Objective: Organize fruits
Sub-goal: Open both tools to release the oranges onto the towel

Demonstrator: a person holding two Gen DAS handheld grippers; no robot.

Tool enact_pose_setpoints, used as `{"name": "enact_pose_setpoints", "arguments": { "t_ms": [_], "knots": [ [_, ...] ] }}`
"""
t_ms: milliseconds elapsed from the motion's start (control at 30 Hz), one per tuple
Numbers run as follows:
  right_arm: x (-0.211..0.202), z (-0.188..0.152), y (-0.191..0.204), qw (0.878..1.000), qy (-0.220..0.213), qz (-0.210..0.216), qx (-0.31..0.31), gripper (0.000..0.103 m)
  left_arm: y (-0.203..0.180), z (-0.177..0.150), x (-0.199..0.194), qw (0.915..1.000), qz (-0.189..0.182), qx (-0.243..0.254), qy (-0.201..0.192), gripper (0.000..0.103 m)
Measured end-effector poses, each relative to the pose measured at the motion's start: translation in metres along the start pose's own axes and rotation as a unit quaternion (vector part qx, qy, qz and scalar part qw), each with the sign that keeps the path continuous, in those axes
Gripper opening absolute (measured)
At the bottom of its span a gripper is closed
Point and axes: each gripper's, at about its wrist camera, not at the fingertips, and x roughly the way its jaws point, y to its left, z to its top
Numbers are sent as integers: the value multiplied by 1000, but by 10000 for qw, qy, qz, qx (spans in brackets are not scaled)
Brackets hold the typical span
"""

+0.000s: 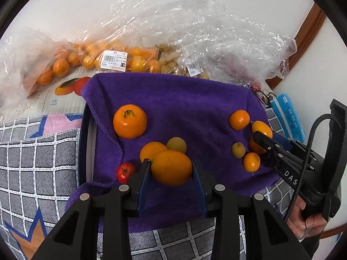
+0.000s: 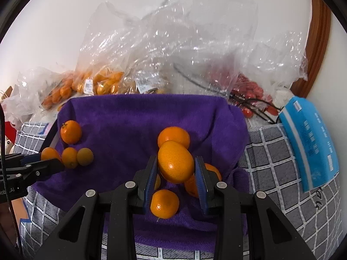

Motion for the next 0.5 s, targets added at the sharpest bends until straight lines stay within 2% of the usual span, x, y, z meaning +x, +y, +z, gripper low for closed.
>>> {"name": "enact_pose_setpoints", "arguments": {
  "t_ms": [500],
  "knots": [
    [9, -2, 3, 9998, -75, 18, -168, 34, -1, -6, 20, 9997, -68, 34, 238, 35]
  ]
}}
